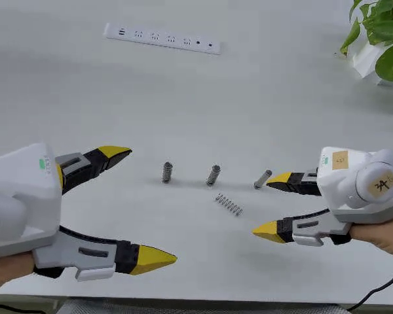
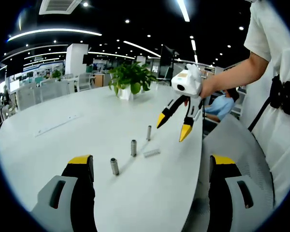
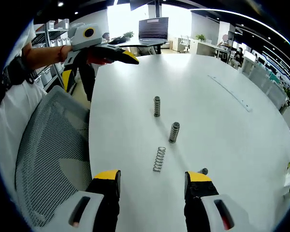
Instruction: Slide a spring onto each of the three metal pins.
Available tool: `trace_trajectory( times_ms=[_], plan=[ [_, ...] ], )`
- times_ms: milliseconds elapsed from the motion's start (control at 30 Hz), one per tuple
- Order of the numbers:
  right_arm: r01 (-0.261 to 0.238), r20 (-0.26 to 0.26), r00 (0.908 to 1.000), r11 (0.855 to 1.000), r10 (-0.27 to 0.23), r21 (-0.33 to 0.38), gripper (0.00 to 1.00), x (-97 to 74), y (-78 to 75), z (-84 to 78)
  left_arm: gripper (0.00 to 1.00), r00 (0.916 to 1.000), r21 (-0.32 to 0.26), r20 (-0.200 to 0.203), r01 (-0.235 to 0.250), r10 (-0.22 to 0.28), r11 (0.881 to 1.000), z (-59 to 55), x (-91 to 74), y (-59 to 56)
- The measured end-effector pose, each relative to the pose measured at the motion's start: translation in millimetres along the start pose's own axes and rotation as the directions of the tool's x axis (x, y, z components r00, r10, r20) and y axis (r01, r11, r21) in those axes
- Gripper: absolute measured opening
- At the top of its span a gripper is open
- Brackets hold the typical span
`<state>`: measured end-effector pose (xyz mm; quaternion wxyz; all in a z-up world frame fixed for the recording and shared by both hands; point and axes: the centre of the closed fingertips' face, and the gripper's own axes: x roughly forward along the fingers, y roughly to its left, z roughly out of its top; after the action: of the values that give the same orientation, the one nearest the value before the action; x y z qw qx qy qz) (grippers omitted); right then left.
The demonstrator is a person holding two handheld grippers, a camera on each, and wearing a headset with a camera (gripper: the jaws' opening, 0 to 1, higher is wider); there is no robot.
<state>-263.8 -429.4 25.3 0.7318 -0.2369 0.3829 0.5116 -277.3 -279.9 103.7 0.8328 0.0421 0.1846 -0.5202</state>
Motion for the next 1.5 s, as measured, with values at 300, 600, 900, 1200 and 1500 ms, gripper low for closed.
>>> trace_trajectory(
  times_ms=[300, 600, 900, 1200, 1500],
  plan=[
    [0.006, -0.018, 0.9998, 1.0, -0.006, 0.016, 0.45, 10.0, -0.5, -7.1, 0.99, 1.0, -0.005, -0.005, 0.004, -0.004, 1.0, -2.0, 1.3, -0.7],
    [0.026, -0.03, 0.9992, 0.999, -0.025, 0.034, 0.36, 28.3, -5.9, -6.5, 0.99, 1.0, -0.01, -0.006, 0.004, -0.004, 1.0, -3.0, 1.8, 0.0],
    [0.026, -0.06, 0.9979, 0.999, -0.023, 0.042, 0.28, 47.0, -11.8, -8.1, 0.99, 1.0, -0.012, -0.007, 0.004, -0.004, 1.0, -4.4, 3.2, 1.6],
    [0.013, -0.075, 0.9971, 0.999, -0.009, 0.051, 0.2, 61.7, -12.5, -7.1, 0.98, 0.9999, -0.008, -0.013, 0.01, -0.01, 1.0, -6.6, 6.0, -0.4],
    [-0.002, -0.095, 0.9954, 0.999, 0.007, 0.048, 0.14, 65.5, -12.9, -12.7, 0.98, 0.9999, -0.009, -0.012, 0.012, -0.012, 1.0, -6.7, 8.2, -0.3]
  ],
)
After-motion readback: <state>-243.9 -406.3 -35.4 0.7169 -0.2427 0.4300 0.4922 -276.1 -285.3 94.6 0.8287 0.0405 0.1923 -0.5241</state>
